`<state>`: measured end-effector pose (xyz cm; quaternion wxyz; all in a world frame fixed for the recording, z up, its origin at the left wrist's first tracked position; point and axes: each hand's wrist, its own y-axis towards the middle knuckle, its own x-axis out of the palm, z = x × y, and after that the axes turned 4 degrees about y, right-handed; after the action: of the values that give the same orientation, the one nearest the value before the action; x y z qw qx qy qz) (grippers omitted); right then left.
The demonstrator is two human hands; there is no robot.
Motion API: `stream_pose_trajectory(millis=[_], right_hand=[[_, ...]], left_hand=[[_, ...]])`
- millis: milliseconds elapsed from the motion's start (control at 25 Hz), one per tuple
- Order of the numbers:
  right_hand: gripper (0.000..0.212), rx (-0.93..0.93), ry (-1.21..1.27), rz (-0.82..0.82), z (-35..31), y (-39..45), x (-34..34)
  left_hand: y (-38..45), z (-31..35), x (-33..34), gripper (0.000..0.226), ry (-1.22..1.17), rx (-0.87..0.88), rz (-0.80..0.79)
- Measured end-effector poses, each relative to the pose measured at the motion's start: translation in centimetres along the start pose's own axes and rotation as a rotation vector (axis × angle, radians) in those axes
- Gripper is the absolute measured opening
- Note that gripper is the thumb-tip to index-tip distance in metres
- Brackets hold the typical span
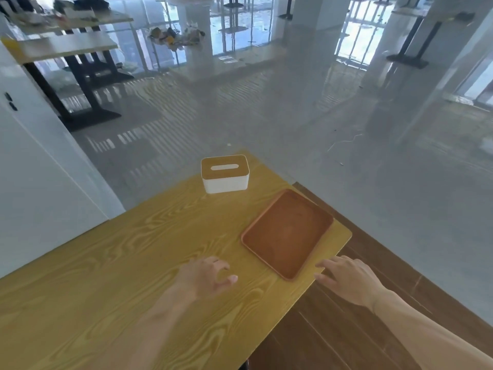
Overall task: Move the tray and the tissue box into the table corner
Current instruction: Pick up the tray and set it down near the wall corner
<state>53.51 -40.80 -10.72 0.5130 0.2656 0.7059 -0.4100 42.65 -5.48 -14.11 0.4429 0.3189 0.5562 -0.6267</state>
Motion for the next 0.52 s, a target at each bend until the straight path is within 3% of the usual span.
stream_pose_trajectory(millis=[320, 520], right_hand=[[0.048, 0.133, 0.100, -0.134, 3.3, 6.0, 2.3], [0.061, 0.281, 0.244, -0.211, 7.2, 11.1, 3.7]], left_hand=[[6.3, 1.2, 2.1, 0.074, -0.046, -0.071, -0.146], [9.2, 3.9, 4.1, 0.080, -0.184, -0.254, -0.138]])
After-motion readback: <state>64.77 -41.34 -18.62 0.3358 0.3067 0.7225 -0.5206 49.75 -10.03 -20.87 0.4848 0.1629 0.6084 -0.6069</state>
